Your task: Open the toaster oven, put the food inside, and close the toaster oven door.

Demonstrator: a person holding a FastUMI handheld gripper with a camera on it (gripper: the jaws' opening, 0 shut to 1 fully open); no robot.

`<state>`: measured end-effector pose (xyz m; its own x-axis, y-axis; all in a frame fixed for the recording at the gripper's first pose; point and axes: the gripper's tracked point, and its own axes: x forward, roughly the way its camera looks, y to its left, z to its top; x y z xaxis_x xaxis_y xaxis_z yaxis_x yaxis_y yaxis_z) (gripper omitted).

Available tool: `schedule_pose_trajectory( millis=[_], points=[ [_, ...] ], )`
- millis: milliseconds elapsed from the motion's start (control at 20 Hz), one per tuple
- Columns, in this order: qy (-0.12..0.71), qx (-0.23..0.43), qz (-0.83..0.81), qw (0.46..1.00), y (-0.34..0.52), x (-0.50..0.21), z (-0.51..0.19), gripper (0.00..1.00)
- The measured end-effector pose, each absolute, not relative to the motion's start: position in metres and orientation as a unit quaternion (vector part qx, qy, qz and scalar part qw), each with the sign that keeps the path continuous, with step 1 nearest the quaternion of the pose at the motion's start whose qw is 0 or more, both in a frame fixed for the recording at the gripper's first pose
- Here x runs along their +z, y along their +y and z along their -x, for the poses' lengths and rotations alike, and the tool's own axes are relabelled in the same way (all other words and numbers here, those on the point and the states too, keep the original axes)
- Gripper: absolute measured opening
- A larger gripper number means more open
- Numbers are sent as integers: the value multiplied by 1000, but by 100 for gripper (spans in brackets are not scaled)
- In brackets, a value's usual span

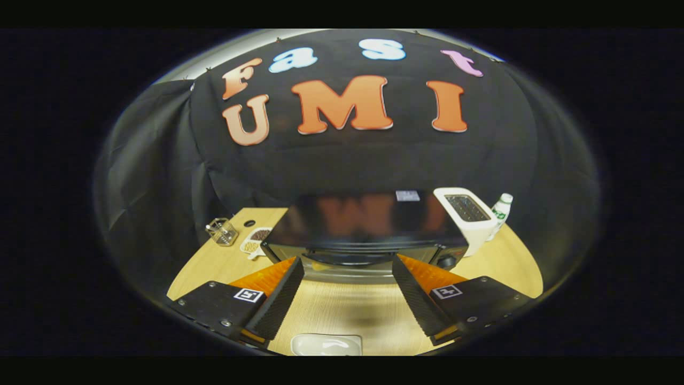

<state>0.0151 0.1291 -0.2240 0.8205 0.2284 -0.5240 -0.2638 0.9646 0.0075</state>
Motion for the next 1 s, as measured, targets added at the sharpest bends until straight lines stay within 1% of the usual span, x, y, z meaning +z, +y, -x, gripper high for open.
schedule_pose_trajectory(
  millis=[200,350,550,1000],
  points=[
    [184,132,27,974,117,-143,-15,98],
    [123,121,43,984,98,-84,-13,98],
    [80,113,43,989,86,-32,-6,98],
    [34,97,41,994,67,20,1,98]
  ],
)
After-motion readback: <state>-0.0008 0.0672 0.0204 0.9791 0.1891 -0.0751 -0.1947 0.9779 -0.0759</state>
